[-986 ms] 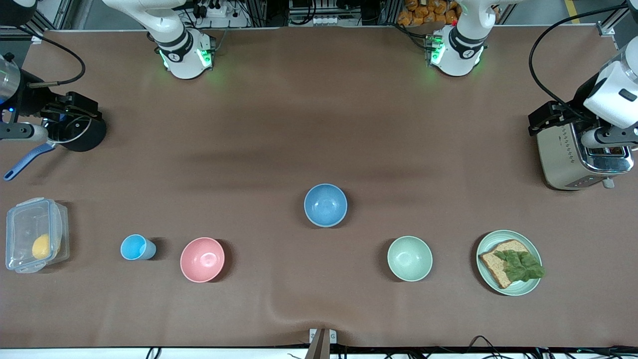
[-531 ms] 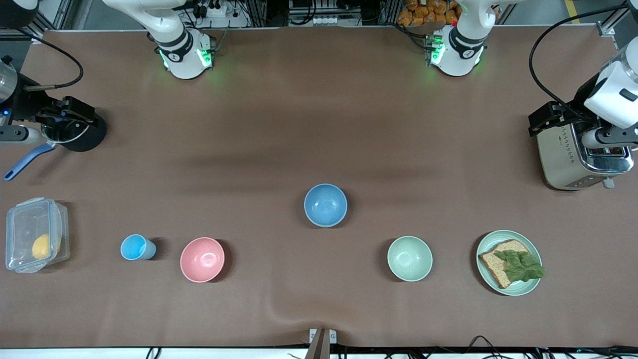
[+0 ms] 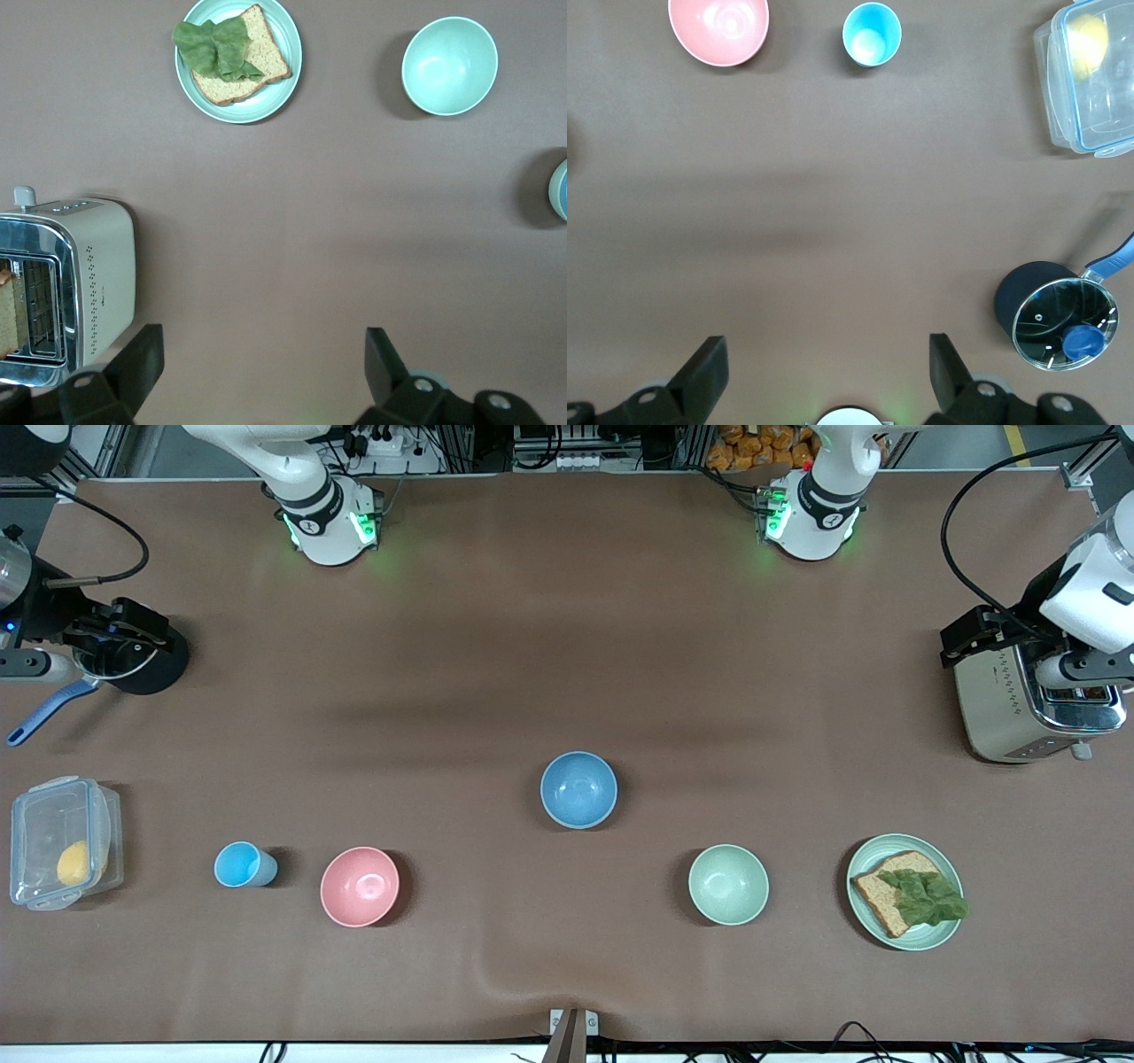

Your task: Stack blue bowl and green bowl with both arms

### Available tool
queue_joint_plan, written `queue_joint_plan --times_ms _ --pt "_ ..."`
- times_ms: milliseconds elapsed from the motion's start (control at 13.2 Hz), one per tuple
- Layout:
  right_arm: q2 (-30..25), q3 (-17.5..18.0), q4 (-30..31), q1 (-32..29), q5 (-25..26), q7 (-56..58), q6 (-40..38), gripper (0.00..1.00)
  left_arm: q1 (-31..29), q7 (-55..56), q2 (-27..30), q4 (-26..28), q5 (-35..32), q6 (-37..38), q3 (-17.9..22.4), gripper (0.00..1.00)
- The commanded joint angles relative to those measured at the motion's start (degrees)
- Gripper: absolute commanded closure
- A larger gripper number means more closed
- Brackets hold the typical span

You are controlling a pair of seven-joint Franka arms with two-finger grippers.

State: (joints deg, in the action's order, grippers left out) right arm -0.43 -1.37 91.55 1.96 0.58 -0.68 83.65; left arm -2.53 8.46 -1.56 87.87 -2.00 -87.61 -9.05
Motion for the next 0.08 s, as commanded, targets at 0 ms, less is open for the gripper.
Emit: queue_joint_plan --times_ms 0 --pt "-0.4 1.5 0.6 -1.5 1.3 0.2 0.5 0.00 -0.1 -1.3 0.2 -0.2 1.2 -0.3 0.3 0.00"
